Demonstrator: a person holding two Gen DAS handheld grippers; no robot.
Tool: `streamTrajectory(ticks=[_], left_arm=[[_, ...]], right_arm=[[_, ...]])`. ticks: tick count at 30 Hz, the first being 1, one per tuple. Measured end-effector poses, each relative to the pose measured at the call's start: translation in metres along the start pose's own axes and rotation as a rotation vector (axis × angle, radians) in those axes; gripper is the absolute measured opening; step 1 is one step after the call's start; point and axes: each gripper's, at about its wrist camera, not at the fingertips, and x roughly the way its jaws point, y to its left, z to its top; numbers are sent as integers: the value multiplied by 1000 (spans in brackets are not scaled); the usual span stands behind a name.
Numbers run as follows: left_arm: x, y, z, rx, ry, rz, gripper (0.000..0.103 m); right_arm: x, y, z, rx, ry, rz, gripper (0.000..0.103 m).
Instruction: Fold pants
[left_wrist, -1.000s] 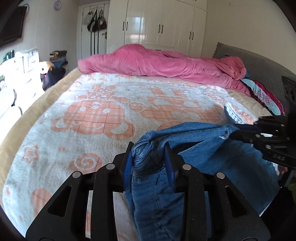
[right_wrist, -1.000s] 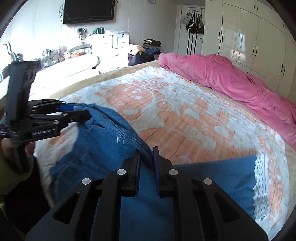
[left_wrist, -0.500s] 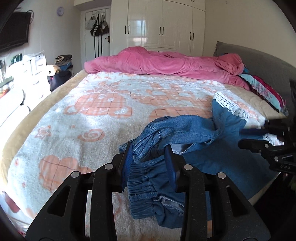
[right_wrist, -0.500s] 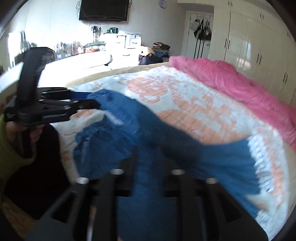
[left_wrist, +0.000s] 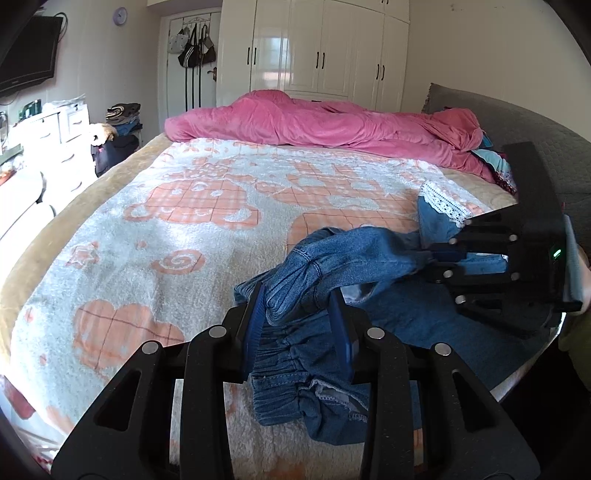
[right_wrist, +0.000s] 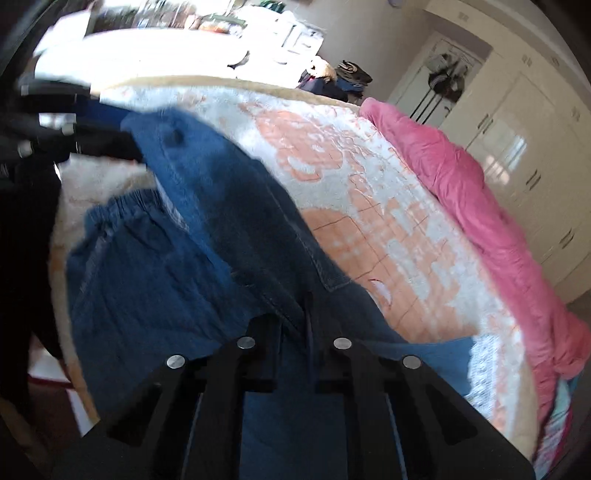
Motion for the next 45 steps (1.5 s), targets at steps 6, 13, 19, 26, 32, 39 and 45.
streamTrajectory(ticks=[6,13,19,26,32,39,45], left_arm=[[-6,6,-6,-21,50,-26,30],[-2,3,-27,-2,201,-19,32],[1,20,-42,-99,284,-57,34],[-34,28,-41,-103,239,0,37],[-39,8,-11,-82,170,-48,37],[20,-11,-24,-90,306,-116,37],[27,-10,-38,-77,317,-100,36]], right_arm=[[-47,7,-21,154,-50,154,8],[-61,50,-43,166,-24,215,8],[-41,67,-51,174,29,264,8],[-31,68,-61,209,58,307,12],[-35,70,-59,233,38,358,15],[-44,75,-63,214,57,427,40],[-61,35,-65,384,-66,347,57]])
